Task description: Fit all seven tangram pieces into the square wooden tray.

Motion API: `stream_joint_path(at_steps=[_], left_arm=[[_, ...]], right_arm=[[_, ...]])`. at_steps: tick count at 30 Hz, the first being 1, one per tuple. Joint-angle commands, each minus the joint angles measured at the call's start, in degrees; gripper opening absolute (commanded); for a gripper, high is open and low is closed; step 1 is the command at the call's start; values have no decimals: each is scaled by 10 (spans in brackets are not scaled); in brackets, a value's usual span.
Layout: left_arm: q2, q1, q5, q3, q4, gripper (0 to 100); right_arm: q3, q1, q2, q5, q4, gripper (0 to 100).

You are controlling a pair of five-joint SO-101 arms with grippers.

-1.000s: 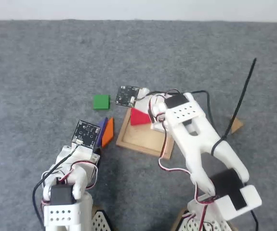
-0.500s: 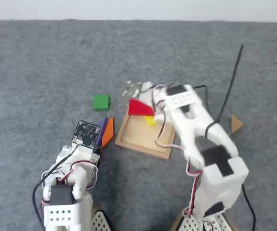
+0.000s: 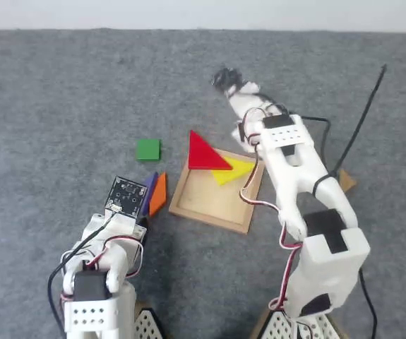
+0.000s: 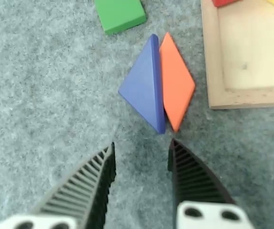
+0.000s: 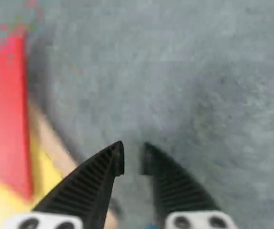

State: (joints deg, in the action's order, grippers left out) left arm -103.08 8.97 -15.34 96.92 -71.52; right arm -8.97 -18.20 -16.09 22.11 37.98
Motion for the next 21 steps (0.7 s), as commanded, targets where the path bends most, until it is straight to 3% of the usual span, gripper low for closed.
stream_joint_path(at_steps=[1, 14, 21], left_arm=[[-7, 4, -4, -5, -4, 170], [-7, 4, -4, -5, -4, 170], [-7, 4, -4, -5, -4, 170]], right_arm=[[67, -55, 14, -68, -4, 184], [518, -109, -336, -141, 167, 181], [618, -152, -403, -137, 221, 181]])
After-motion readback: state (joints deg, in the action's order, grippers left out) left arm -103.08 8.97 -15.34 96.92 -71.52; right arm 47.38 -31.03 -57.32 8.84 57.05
